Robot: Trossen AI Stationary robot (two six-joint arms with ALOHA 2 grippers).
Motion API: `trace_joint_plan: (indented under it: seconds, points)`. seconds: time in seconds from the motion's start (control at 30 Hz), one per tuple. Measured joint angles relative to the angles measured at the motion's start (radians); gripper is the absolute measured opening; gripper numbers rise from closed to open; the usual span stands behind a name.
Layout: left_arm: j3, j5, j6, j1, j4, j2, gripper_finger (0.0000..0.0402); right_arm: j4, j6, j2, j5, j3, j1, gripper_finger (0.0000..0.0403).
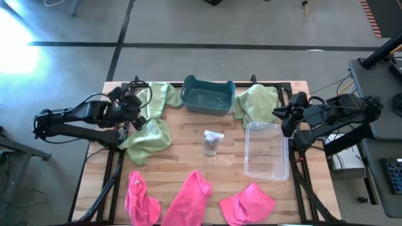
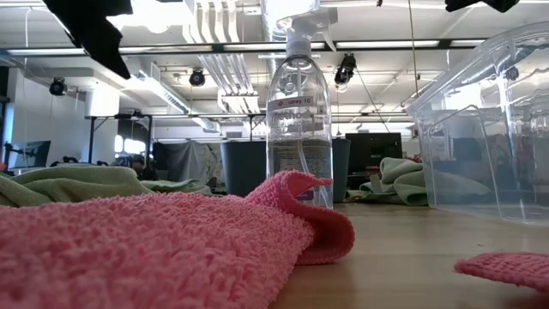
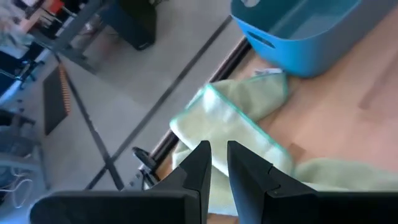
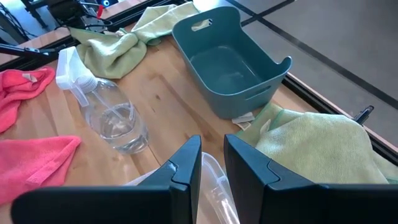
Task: Sort microfiber towel by color & place in baskets
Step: Put the green microfiber towel into the blue bin
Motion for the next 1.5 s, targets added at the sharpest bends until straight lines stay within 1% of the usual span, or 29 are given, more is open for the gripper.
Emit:
trace_joint_plan:
  seconds: [0.27,0.4,0.5,0.63,0.7,0.77,0.93,1.1,1.2,1.3,1.5]
  points:
    - [-0.001,0.002,0.023,0.105,0.001,0.008,0.0038,0.0,-0.023,0.0,0.001,0.0,0.0,0.0063]
    - [-0.007,0.068,0.063,0.157,0.029,0.004,0.0038,0.0,-0.036,0.0,0.016,0.0,0.0,0.0063]
    - [-0.019,0.106,0.115,0.188,0.08,0.013,0.0038,0.0,-0.036,0.0,0.016,0.0,0.0,0.0063]
    - [-0.06,0.118,0.2,0.231,0.19,0.032,0.0038,0.0,-0.035,0.0,0.016,0.0,0.0,0.0063]
    - [-0.083,0.172,0.242,0.264,0.241,0.047,0.0038,0.0,-0.035,0.0,0.016,0.0,0.0,0.0063]
    - [-0.092,0.216,0.264,0.3,0.259,0.071,0.0038,0.0,-0.031,0.0,0.016,0.0,0.0,0.0063]
    - [-0.098,0.231,0.301,0.388,0.302,0.127,0.0038,0.0,-0.03,0.002,0.016,0.0,0.0,0.0063]
    - [-0.125,0.357,0.362,0.506,0.345,0.191,0.0038,0.001,-0.029,0.002,0.016,0.0,0.0,0.0063]
    - [-0.126,0.393,0.376,0.561,0.352,0.253,0.0038,0.001,-0.029,0.002,0.016,0.0,0.0,0.0063]
    - [-0.126,0.416,0.385,0.589,0.353,0.317,0.0038,0.001,-0.029,0.002,0.016,0.0,0.0,0.0063]
    - [-0.125,0.447,0.395,0.592,0.363,0.45,0.0038,0.001,-0.029,0.002,0.016,0.0,0.0,0.0063]
